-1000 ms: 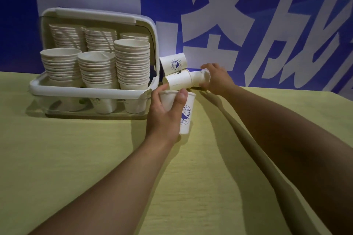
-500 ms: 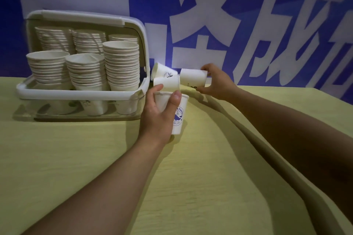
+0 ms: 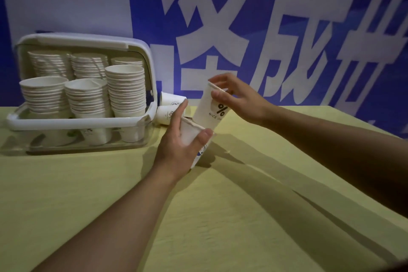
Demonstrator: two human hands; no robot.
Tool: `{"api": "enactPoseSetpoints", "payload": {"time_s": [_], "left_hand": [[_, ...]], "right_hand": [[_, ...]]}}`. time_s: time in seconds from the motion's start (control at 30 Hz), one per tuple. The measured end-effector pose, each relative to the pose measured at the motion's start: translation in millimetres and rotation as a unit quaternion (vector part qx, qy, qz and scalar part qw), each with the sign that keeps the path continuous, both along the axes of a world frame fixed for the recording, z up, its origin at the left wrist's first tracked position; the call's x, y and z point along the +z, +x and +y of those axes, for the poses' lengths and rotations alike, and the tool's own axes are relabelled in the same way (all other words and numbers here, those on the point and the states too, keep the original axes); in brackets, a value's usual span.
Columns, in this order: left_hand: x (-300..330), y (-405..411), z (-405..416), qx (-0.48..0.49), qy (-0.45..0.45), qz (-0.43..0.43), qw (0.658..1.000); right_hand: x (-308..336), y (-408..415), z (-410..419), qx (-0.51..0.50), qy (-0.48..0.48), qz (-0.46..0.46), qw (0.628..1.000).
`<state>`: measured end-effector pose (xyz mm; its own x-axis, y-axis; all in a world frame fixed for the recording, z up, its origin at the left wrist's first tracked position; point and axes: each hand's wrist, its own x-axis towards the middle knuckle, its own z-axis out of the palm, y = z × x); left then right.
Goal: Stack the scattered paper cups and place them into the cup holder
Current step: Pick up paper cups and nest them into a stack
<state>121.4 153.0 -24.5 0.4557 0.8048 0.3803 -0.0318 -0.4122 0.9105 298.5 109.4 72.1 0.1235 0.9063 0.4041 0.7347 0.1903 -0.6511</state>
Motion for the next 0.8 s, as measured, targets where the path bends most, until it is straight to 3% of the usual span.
{"api": "enactPoseSetpoints", "payload": {"time_s": [0.4, 0.7, 0.8], "left_hand": [[-0.8, -0.6, 7.3, 0.027, 0.031, 0.009, 0.999], [-3.5, -0.4, 11.0, 0.032, 0.04, -0.008, 0.999], [-4.1, -0.6, 11.3, 0.032, 0.052, -0.015, 0.998]], "right_hand": [[-10.4, -17.6, 14.7, 0.008, 0.017, 0.028, 0.999], [-3.8, -22.9, 13.9, 0.006, 0.09, 0.069, 0.994], [-12.0, -24.1, 12.1, 0.032, 0.017, 0.043, 0.998]]}}
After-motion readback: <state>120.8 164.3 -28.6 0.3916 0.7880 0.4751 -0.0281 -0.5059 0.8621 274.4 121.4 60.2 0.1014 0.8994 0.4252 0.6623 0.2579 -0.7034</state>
